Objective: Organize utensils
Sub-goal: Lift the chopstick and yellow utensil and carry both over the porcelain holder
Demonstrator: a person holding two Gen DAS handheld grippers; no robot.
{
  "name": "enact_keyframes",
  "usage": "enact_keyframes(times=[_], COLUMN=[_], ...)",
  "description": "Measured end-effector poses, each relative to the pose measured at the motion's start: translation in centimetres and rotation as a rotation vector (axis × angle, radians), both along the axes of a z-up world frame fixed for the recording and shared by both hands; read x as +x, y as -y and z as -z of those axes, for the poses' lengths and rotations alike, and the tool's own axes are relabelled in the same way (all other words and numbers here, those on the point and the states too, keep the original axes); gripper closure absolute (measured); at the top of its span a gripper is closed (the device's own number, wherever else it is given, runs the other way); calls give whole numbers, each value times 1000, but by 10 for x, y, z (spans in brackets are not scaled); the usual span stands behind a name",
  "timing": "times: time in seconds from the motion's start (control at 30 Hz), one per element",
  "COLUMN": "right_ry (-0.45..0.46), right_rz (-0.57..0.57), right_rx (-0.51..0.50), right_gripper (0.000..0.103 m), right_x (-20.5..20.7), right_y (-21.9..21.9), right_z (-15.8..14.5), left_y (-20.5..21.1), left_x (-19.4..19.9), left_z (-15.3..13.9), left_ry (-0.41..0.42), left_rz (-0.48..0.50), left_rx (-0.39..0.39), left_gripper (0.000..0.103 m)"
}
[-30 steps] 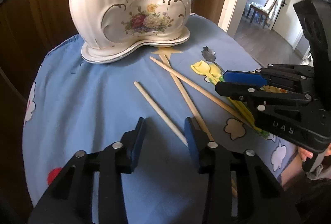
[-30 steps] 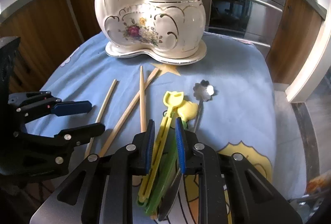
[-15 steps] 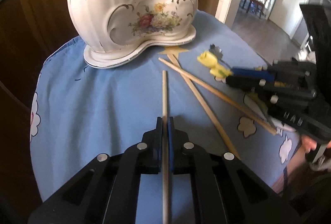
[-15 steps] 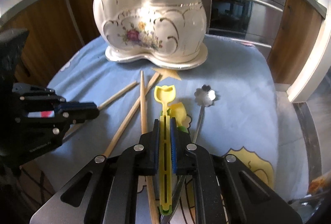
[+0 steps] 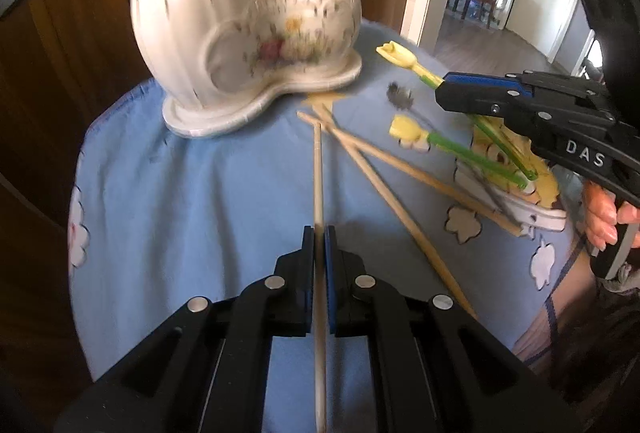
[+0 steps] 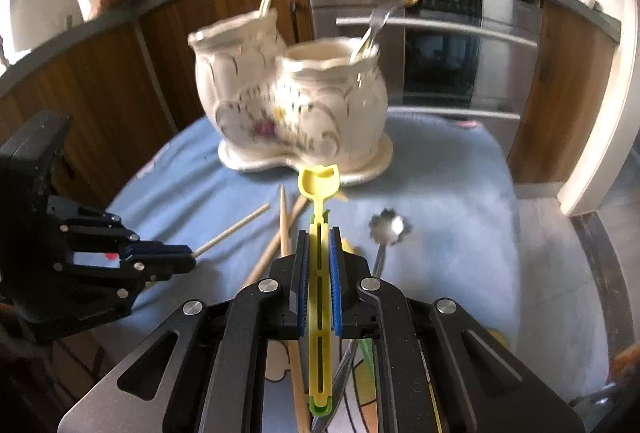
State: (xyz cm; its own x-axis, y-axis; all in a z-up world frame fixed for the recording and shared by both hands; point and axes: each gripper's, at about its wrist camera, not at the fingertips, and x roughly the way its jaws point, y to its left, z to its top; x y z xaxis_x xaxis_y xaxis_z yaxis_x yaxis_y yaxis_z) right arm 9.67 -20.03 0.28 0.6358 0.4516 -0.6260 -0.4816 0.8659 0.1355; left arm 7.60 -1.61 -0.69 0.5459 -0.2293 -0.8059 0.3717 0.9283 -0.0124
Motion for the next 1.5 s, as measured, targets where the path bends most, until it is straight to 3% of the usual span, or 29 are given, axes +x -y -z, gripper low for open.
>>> enact_keyframes(times=[0.33, 0.6, 0.77, 1.17, 1.33, 1.5], right_ry=[155, 207, 235, 224, 185, 225], right_rz=[8, 40, 51, 52, 52, 59], right_rx=[96, 246, 299, 461, 497, 442], right_gripper=[93, 93, 93, 93, 93, 93], right_x=[6, 40, 63, 121, 135, 132], right_y=[11, 12, 6, -13, -21, -31], right_z=[-52, -80, -93, -85, -69, -55], left_y=[-28, -43, -44, -53, -46, -52], left_x=[-14, 16, 44, 106, 127, 132], left_z=[-83, -134, -155, -169, -154, -131], left_ry=[260, 449, 505, 603, 629, 616], left_rz=[-2, -55, -62, -90, -147, -186], left_rx=[-82, -174, -238, -461, -406, -398], left_gripper=[98, 98, 98, 98, 98, 98])
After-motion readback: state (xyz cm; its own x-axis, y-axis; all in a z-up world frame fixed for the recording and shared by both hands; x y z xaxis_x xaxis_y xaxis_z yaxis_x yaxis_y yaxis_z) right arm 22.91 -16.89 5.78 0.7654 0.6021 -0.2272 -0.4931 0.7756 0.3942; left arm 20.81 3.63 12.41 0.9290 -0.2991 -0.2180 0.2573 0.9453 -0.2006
